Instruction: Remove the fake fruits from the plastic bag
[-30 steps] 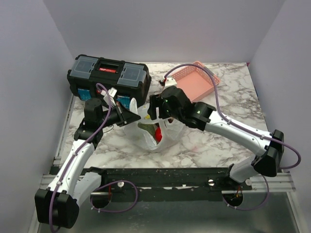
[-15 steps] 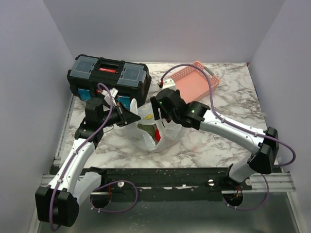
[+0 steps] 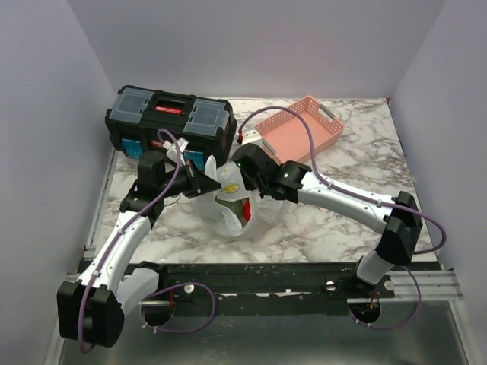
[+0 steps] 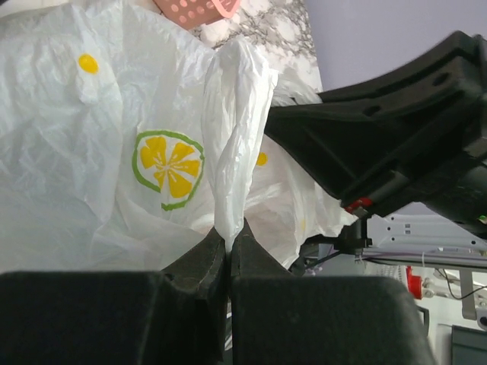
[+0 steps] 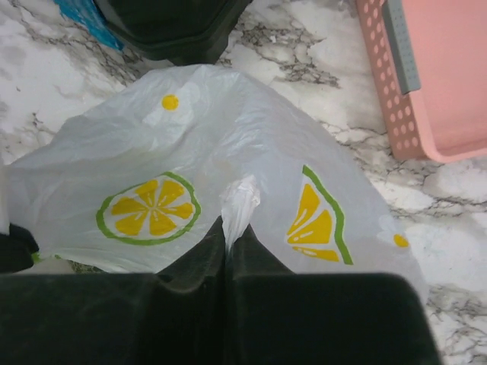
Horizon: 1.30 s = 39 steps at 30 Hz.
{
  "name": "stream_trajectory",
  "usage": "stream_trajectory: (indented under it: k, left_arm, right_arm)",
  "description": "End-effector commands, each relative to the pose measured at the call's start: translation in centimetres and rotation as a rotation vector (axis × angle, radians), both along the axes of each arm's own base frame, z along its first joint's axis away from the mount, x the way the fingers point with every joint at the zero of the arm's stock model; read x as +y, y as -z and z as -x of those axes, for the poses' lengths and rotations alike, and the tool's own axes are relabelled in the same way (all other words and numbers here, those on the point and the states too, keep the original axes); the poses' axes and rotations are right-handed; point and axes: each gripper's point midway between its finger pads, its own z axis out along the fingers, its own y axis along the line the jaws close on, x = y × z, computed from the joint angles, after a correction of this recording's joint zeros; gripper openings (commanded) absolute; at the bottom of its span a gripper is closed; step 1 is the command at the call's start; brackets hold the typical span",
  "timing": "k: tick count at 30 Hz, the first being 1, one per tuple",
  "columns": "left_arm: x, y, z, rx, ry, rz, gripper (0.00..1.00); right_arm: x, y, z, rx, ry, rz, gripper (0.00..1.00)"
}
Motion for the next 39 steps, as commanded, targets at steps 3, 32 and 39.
stream_trajectory:
  k: [3,32,39]
  left_arm:
    - [-0.2,-1.3,-1.8,-0.029,-0.044,0.003,0.00]
    - [1.7,-2.6,-1.7,-0.112,-0.096,-0.162,0.81]
    - [2.6,-3.0,-2.0,-0.125,-0.144,-0.298,0.96]
  right_arm:
    - [-0.5,-5.4,-0.5,-0.136,0.003,-0.092,0.01]
    - [0.5,-15.3,4.9,-0.222,-0.581,-0.726,0.01]
    - [-0.3,-14.3,4.9,-0.215,-0.557,-0.706,0.01]
